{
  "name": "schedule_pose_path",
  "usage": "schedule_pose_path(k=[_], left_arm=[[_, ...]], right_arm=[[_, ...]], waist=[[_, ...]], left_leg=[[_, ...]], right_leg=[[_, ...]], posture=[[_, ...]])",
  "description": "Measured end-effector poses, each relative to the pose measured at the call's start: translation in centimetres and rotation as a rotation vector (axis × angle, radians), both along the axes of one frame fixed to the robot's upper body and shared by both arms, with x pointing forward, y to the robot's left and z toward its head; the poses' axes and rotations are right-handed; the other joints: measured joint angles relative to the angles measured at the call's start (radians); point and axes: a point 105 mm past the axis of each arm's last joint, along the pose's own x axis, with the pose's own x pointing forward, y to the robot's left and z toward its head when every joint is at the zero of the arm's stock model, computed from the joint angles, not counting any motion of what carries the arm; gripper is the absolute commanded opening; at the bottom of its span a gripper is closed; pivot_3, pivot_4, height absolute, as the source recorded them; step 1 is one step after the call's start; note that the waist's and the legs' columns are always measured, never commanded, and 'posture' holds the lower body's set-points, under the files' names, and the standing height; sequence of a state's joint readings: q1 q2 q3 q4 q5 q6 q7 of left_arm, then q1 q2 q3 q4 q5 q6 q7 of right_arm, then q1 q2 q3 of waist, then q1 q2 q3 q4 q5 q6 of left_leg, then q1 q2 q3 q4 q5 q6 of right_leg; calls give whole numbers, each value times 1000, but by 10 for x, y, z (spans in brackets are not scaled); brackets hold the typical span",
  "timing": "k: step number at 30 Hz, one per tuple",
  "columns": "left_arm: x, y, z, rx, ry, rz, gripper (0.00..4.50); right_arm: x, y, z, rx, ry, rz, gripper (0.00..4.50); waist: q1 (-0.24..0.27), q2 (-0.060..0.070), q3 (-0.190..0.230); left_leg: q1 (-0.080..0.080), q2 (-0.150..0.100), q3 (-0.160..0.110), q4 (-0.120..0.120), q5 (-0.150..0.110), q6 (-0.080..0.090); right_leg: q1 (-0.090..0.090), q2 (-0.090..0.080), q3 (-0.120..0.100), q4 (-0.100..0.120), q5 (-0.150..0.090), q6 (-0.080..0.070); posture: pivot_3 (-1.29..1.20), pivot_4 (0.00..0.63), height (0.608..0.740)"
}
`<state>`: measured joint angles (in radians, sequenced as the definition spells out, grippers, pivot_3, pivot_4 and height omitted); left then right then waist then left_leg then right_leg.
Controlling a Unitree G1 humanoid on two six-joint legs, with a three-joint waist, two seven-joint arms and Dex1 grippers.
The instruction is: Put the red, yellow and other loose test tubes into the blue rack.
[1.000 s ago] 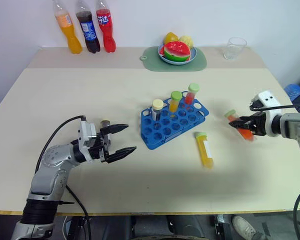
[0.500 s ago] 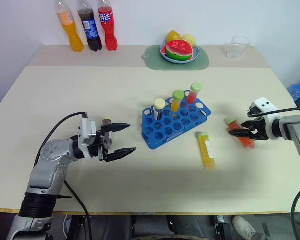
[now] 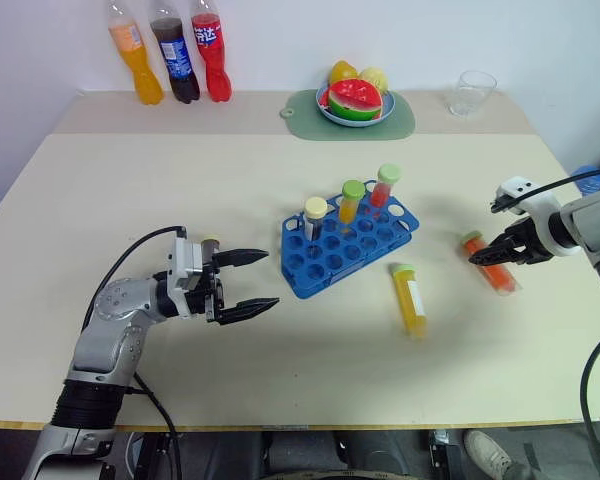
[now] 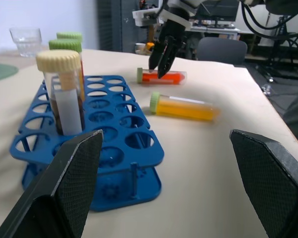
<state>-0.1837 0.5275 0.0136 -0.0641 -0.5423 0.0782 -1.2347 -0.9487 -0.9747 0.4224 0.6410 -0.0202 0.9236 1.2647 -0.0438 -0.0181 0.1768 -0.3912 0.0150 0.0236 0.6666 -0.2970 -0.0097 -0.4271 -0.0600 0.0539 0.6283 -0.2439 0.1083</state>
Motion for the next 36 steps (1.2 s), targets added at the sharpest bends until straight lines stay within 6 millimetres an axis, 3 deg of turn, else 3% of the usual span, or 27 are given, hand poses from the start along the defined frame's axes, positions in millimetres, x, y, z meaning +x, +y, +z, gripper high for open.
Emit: schedule_pose_path(k=[2,4,6,14,20,23,32,36], left_arm=[[-3,1,-3,-1,11,11,4218],[-6,1,-5,-3,14,19,4218],[-8,1,-6,-3,19,22,4218],[-10,3,-6,-5,21,42,4218],[-4,0,3,-14,-9,30,4218],[-1,-1,6,-15,-14,21,4218],[9,-2,9,-27,-10,11,4218],[9,-3,9,-29,-10,7,4218]], right_arm=[[0,4,-8,17,43,-6,2335],[0,1,-10,5,58,-9,1317],[0,0,-10,3,63,-6,739],[-2,0,-8,-12,15,77,733],[-12,70,56,449,-412,347,733],[-14,92,70,608,-594,361,733],[1,116,62,720,-1057,180,733],[13,116,42,668,-1154,102,733]], waist=[[1,0,0],[4,0,0],[5,0,0],[8,0,0],[6,1,1],[6,1,1],[8,2,1],[4,2,1]], left_leg=[[0,0,0,0,0,0],[0,0,0,0,0,0],[0,0,0,0,0,0],[0,0,0,1,0,0],[0,1,-2,0,0,0],[0,0,-1,1,0,0],[0,0,-1,1,0,-1],[0,0,-1,1,0,-1]], right_leg=[[0,0,0,0,0,0],[0,0,0,0,0,0],[0,-1,0,0,0,0],[0,-1,0,0,0,0],[1,2,-1,2,1,1],[1,2,-1,2,1,1],[1,2,-1,3,1,2],[1,2,-1,3,1,2]], posture=[[0,150,740],[0,150,740],[0,150,740],[0,150,740],[0,150,740],[0,150,740],[0,150,740],[0,150,740]])
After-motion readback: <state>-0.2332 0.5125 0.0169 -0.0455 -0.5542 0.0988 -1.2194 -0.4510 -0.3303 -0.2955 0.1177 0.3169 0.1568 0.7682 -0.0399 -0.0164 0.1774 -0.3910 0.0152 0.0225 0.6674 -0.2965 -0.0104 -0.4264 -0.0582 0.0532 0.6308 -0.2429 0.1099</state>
